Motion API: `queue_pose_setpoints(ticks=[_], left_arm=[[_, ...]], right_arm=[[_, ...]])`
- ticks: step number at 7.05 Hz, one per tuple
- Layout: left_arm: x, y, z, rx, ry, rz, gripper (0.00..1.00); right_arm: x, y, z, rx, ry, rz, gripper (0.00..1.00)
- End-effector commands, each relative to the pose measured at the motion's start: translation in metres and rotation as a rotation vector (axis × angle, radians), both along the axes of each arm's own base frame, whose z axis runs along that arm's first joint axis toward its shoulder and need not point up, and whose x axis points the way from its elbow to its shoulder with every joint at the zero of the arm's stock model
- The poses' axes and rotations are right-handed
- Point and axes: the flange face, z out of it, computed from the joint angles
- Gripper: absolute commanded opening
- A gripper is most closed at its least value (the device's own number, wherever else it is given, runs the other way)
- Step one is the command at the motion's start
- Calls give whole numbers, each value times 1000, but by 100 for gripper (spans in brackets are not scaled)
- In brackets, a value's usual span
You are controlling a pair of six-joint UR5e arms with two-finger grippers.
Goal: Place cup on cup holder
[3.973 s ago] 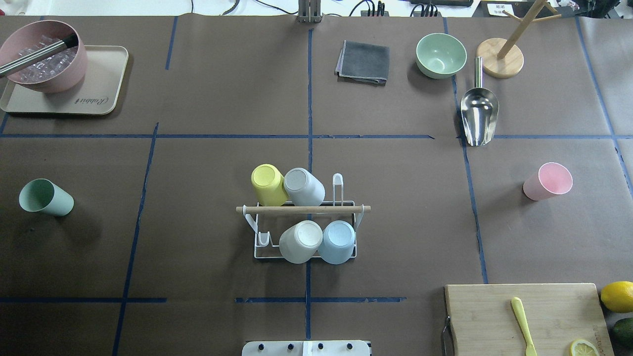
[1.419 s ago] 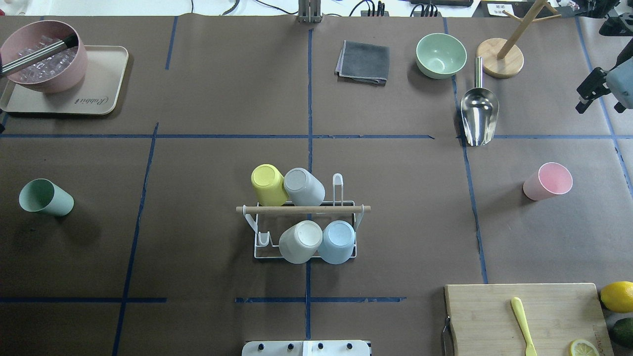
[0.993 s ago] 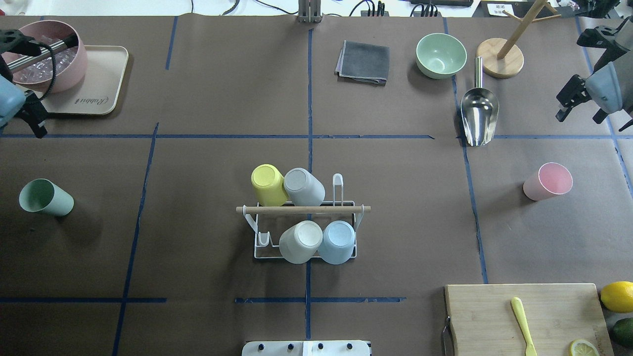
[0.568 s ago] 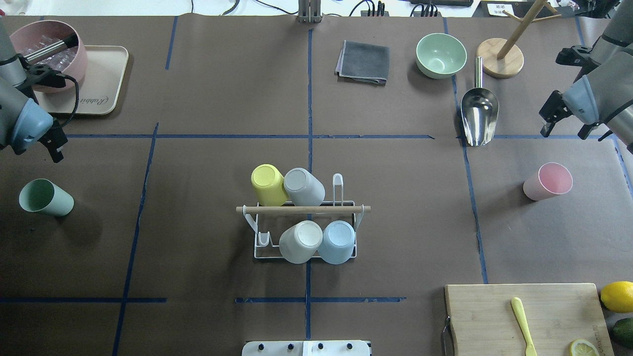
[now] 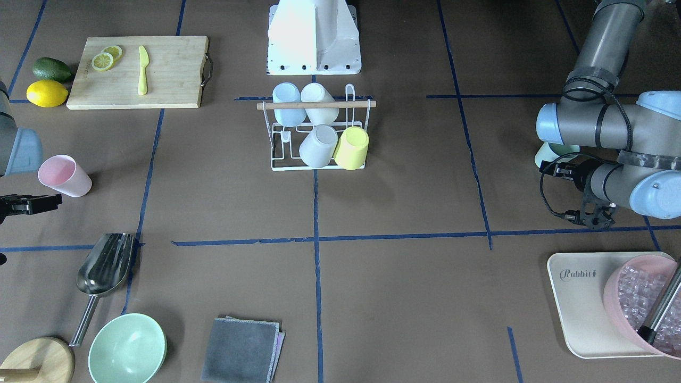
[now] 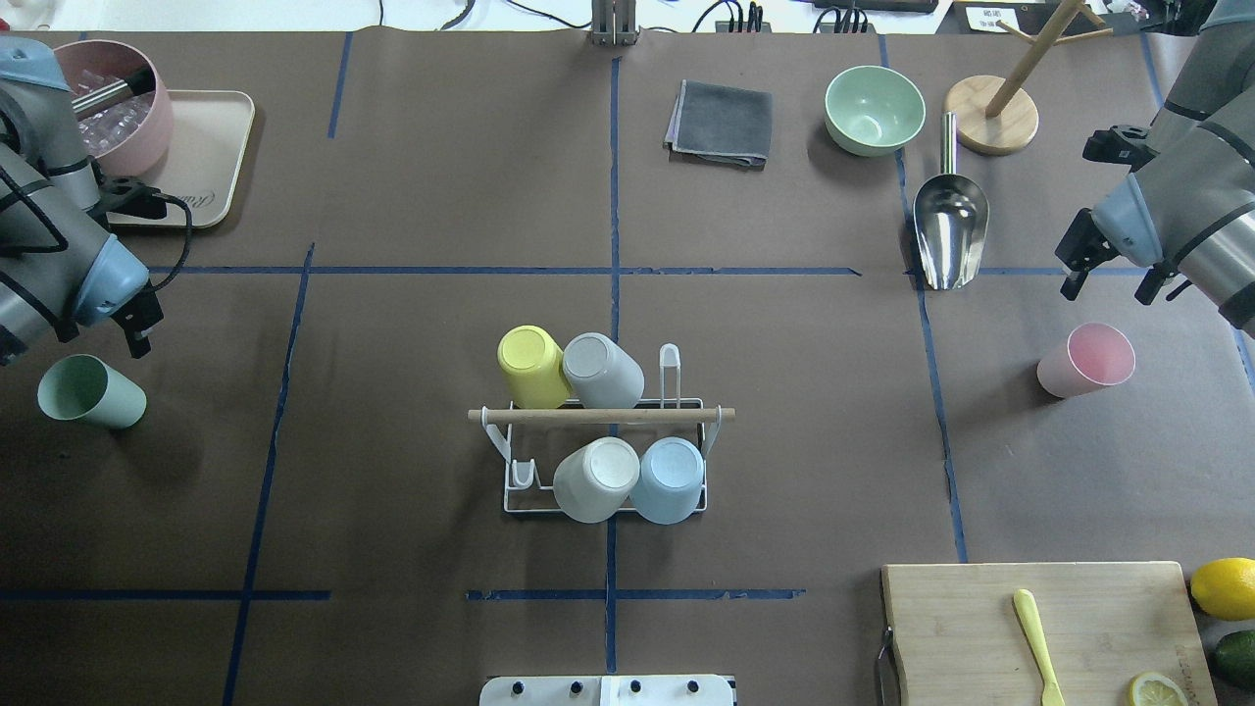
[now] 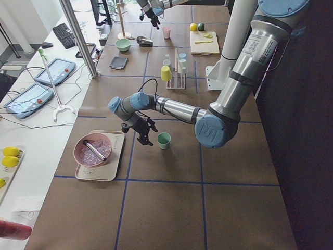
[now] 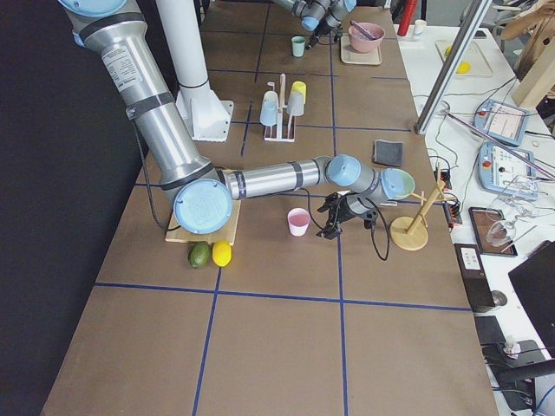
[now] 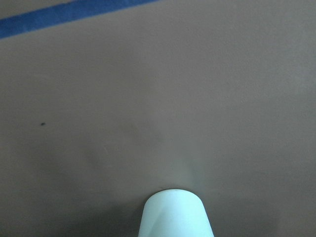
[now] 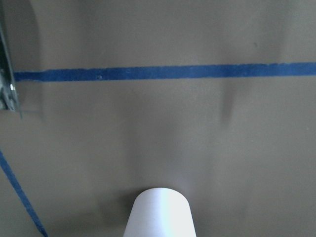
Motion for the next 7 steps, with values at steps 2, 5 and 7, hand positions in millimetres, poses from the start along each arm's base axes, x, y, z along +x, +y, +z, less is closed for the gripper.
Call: queue_pose_setpoints(ticks=[2, 5, 7], left_arm=[[6, 0, 12, -93, -58, 10, 100], [17, 6, 19, -139, -87, 30, 100], [33, 17, 31, -168, -107, 61, 100]], right_arm=[[-34, 13, 8, -19, -19, -53, 100], [-40, 24, 19, -24, -20, -80, 99], [-49, 32, 25, -33, -16, -100, 99]])
